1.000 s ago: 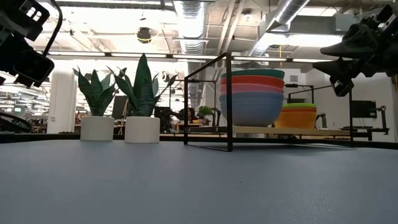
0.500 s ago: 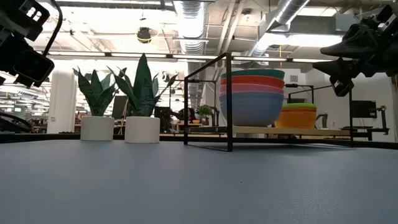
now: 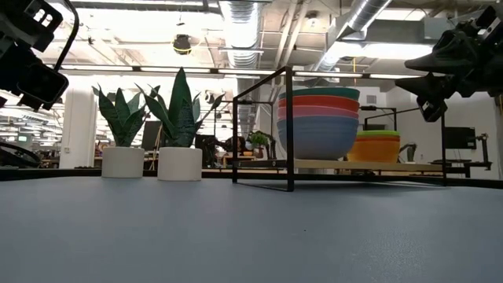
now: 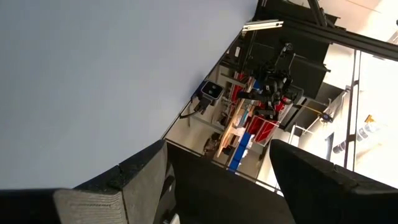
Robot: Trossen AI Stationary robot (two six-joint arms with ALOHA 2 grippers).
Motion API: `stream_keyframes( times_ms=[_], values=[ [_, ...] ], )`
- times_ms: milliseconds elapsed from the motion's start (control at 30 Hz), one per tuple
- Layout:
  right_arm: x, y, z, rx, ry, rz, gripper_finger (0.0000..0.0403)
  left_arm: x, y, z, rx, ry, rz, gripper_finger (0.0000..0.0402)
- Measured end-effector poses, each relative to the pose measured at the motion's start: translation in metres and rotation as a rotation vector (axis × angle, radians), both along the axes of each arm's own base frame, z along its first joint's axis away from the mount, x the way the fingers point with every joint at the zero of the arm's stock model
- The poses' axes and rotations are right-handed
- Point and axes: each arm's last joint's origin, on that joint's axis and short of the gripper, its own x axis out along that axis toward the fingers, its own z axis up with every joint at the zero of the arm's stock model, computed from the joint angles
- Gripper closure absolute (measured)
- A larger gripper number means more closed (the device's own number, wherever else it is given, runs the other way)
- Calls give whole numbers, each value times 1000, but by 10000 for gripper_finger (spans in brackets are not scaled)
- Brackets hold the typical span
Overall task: Place and stack bowls onto a shelf
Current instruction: Return to Home Position
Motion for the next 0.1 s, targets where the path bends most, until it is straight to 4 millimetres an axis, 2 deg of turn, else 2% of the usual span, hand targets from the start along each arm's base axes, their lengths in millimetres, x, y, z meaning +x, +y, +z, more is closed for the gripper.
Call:
stream_keyframes(
  times_ms=[100],
  values=[
    [0, 0, 0, 0, 0, 0, 214, 0, 0, 0, 0, 0, 0, 132]
  ],
)
